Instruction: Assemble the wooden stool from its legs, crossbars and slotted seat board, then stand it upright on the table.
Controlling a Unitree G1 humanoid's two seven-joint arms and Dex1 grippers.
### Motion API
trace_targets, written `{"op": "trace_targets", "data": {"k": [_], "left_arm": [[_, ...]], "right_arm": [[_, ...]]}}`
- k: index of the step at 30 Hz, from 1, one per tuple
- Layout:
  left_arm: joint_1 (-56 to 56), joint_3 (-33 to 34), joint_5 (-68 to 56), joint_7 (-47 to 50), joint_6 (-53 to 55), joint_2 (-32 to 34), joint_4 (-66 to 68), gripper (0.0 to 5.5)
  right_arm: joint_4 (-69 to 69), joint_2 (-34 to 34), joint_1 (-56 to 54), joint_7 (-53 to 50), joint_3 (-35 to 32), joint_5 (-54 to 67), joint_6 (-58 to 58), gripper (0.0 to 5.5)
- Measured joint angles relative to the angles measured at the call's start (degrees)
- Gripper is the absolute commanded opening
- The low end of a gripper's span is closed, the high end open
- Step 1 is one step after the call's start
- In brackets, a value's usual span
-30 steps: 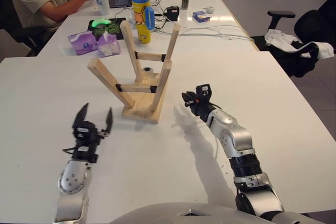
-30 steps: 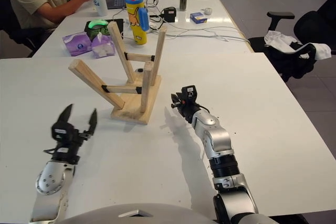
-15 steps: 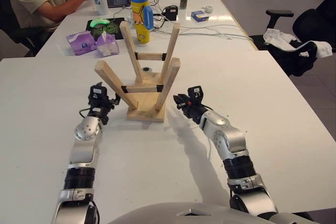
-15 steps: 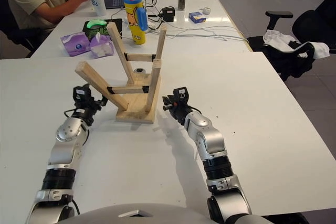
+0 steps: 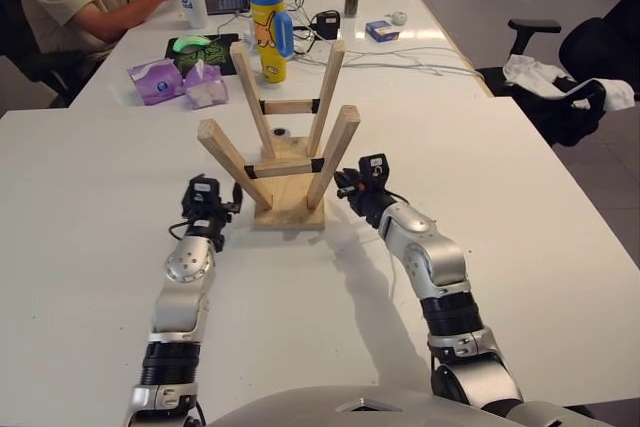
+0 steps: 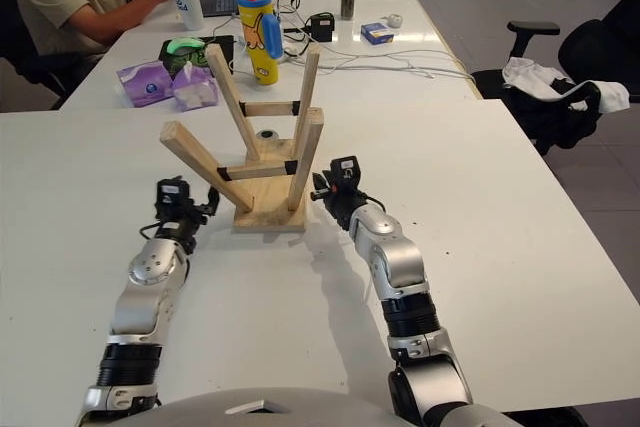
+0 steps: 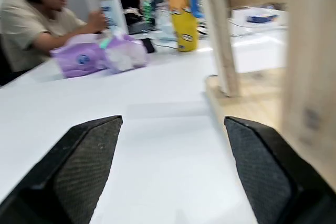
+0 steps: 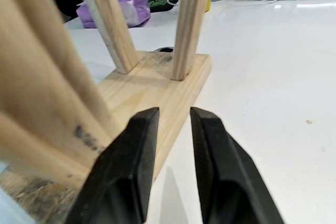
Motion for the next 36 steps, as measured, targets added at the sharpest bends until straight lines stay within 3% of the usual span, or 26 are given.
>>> {"op": "trace_targets", "data": {"k": [7, 10, 14, 19, 23, 31, 34, 36], "left_arm": [[-0.96, 5.39, 1.55, 6.02, 1.52, -0.49, -15.78, 3.64], [-2.67, 5.10, 1.64, 6.01, 3.13, -0.51, -16.84, 3.64], [-2.67, 3.94, 1.86, 5.20, 4.85, -0.67, -16.22, 3.64], [-2.39, -4.00, 3.96, -0.25, 8.39, -0.08, -11.02, 3.64], [-2.35, -4.77, 5.77, -0.48, 9.87, 0.74, -9.39, 3.64], [-0.97, -2.57, 4.69, -1.44, 9.33, 0.58, -9.96, 3.64], [6.10, 0.64, 4.26, -2.25, 6.35, 1.86, -13.01, 3.64], [14.45, 0.24, 3.38, -8.15, -0.36, 5.75, -13.78, 3.64]], "right_arm": [[-8.87, 0.33, 1.69, -7.62, -13.77, 2.64, -7.92, 0.03], [-11.35, -0.57, 1.30, -9.93, -15.80, 2.29, -9.92, 0.03], [-13.56, -0.10, -0.24, -11.94, -14.79, 0.87, -10.47, 0.03], [-10.83, 3.13, -1.06, -3.53, 1.44, 1.99, -3.60, 0.03], [-9.53, -0.86, 0.91, -0.39, 5.59, 0.36, 1.09, 0.03], [-4.08, -6.72, 0.74, 7.23, 5.32, 0.55, 2.71, 0.03], [0.34, -7.46, -1.45, 8.41, 1.96, 0.79, -0.96, 0.03], [4.77, -7.79, -5.00, 9.95, -1.06, 1.27, -4.92, 0.03]]}}
